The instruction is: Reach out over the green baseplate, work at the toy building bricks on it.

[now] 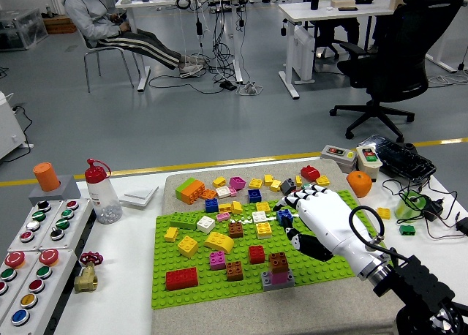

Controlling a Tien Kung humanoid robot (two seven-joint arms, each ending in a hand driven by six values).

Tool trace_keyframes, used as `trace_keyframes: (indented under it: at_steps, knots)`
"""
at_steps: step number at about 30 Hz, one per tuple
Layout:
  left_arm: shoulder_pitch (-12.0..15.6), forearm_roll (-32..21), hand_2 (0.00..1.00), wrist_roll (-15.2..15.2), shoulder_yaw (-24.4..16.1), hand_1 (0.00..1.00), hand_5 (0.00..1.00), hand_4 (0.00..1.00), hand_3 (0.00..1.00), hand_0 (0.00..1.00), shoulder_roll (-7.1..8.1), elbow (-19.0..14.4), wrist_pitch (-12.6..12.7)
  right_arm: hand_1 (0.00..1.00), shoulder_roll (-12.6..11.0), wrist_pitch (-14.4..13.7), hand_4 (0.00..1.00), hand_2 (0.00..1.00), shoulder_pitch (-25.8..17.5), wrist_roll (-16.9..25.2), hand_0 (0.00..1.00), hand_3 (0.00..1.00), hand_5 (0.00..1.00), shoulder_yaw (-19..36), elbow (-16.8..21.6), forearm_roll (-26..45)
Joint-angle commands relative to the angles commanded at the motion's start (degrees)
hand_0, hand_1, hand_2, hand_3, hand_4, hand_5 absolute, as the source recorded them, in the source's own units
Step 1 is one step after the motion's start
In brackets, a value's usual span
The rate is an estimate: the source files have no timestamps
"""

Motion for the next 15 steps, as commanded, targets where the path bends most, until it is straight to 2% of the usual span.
trace_keyframes:
  at_steps: [15]
  knots:
    - [-0.4,-0.4,0.640,-0.1,0.1,0.629,0.998,0.360,0.440,0.661,0.19,0.0,0.1,0.668,-0.7,0.1,0.338,0.681,0.7,0.1,0.732,0.640,0.245,2.0,-0.7,0.3]
